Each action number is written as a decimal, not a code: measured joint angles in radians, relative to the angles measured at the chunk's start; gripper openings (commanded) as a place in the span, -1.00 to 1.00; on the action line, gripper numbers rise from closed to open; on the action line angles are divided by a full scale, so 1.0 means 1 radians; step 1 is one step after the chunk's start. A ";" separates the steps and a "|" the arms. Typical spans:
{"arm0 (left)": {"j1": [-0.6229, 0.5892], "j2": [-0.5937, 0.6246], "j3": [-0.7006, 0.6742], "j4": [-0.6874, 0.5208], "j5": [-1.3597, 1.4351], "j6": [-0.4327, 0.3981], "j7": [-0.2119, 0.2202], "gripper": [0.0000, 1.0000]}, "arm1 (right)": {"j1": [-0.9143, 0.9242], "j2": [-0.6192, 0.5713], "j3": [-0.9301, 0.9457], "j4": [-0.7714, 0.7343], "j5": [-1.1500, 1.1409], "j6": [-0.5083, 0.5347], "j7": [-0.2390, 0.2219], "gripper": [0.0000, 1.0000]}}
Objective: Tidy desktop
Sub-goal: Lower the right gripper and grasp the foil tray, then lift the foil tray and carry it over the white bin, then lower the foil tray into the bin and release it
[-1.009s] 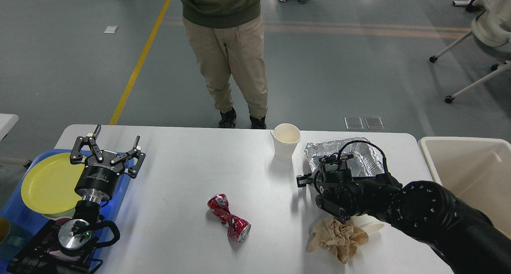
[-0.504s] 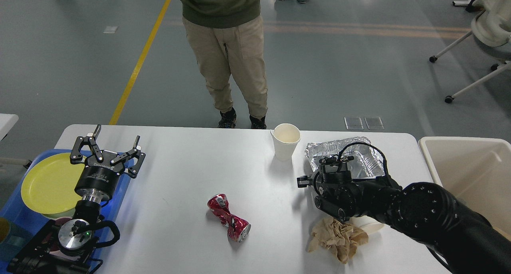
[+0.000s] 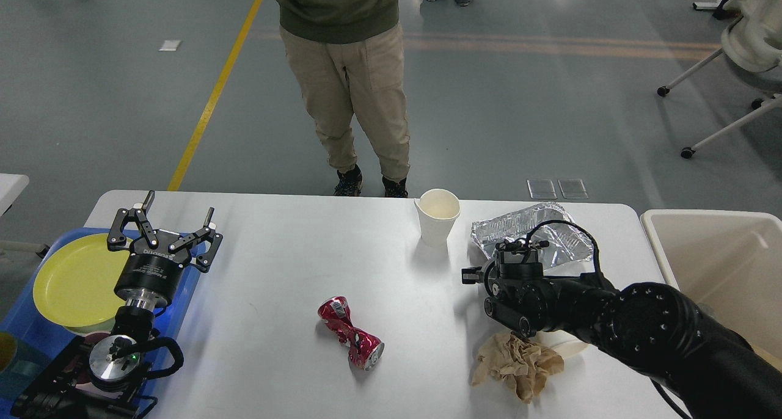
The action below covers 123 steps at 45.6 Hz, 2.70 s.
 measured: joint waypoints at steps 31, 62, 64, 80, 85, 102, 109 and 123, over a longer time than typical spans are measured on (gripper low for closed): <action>0.000 0.000 0.000 0.000 0.000 0.000 0.000 0.93 | 0.560 -0.364 -0.098 0.535 0.236 0.170 -0.007 -1.00; 0.000 0.000 0.000 0.000 0.000 0.000 0.000 0.93 | 1.402 -0.500 -0.463 1.330 0.510 0.338 0.012 -1.00; 0.000 0.000 0.000 0.000 0.000 0.000 0.000 0.93 | 1.404 -0.500 -0.485 1.332 0.521 0.329 0.024 -1.00; 0.001 0.000 0.000 0.000 0.000 0.000 0.000 0.93 | 1.367 -0.526 -0.836 1.304 0.579 0.100 0.189 -1.00; 0.001 0.000 0.000 0.000 0.000 0.000 0.000 0.93 | 1.250 -0.604 -0.901 1.200 0.569 0.045 0.191 -1.00; 0.001 0.000 0.000 0.000 0.000 0.000 0.000 0.93 | 0.528 -0.815 -0.636 0.565 0.596 0.023 0.181 -1.00; 0.001 0.000 0.000 0.000 0.000 0.000 0.000 0.93 | 0.211 -0.807 -0.456 0.296 0.597 0.021 0.182 -1.00; 0.001 0.000 0.000 0.000 0.000 0.001 0.000 0.93 | -0.251 -0.574 -0.255 -0.218 0.598 -0.005 0.193 -1.00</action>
